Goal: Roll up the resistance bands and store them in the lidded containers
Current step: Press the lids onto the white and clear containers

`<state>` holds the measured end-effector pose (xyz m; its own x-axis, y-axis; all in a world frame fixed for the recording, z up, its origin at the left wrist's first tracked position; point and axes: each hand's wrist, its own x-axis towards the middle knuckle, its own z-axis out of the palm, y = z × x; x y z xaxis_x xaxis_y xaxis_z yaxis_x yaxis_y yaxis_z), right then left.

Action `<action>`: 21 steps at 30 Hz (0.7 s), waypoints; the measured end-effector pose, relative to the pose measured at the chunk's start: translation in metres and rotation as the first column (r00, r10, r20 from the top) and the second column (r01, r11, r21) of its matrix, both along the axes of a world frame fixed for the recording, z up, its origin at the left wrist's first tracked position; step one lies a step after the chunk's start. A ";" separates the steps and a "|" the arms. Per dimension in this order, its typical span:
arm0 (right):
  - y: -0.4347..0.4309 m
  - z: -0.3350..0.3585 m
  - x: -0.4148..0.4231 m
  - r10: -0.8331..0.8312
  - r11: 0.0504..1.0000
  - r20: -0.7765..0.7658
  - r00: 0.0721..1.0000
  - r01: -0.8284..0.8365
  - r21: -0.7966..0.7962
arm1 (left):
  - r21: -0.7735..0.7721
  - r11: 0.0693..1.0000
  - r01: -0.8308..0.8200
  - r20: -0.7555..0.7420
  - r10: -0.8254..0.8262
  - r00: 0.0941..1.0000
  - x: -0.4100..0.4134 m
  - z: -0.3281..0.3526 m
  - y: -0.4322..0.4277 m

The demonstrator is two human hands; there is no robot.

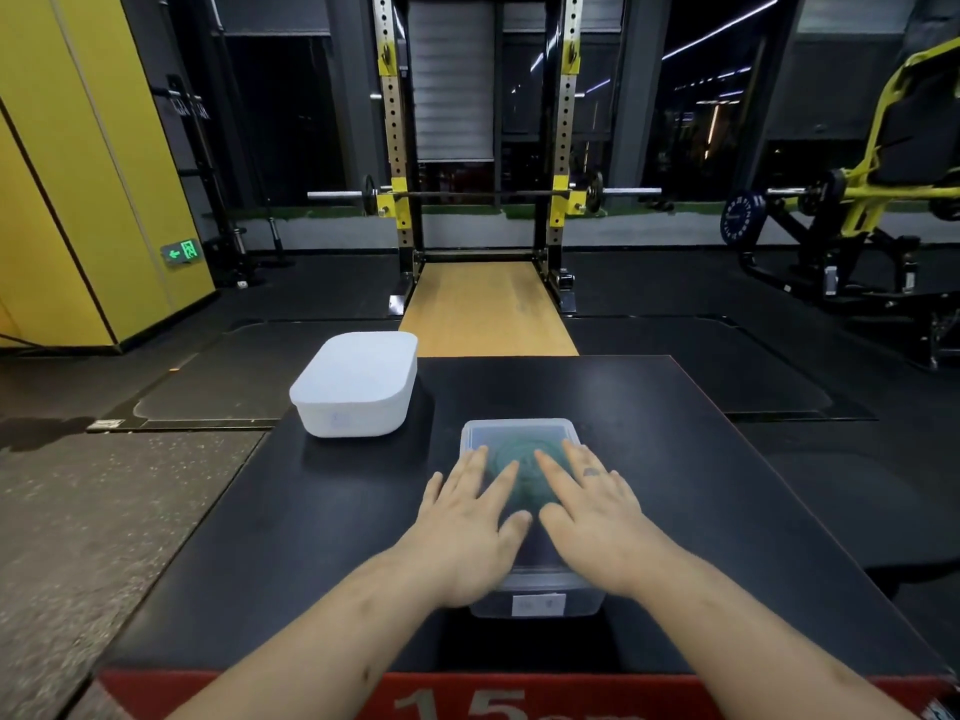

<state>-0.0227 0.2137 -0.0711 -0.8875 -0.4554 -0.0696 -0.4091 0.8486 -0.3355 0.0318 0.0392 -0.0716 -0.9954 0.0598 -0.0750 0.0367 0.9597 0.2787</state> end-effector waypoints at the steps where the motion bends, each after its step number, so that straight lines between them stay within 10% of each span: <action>1: 0.000 -0.002 0.001 -0.001 1.000 -0.007 1.000 0.001 -0.004 | -0.002 1.000 -0.006 -0.009 0.006 1.000 0.002 -0.002 0.001; 21: 0.011 -0.001 0.034 0.052 0.996 -0.120 0.991 -0.043 0.073 | -0.078 0.996 -0.044 -0.111 0.035 0.993 0.026 -0.010 0.007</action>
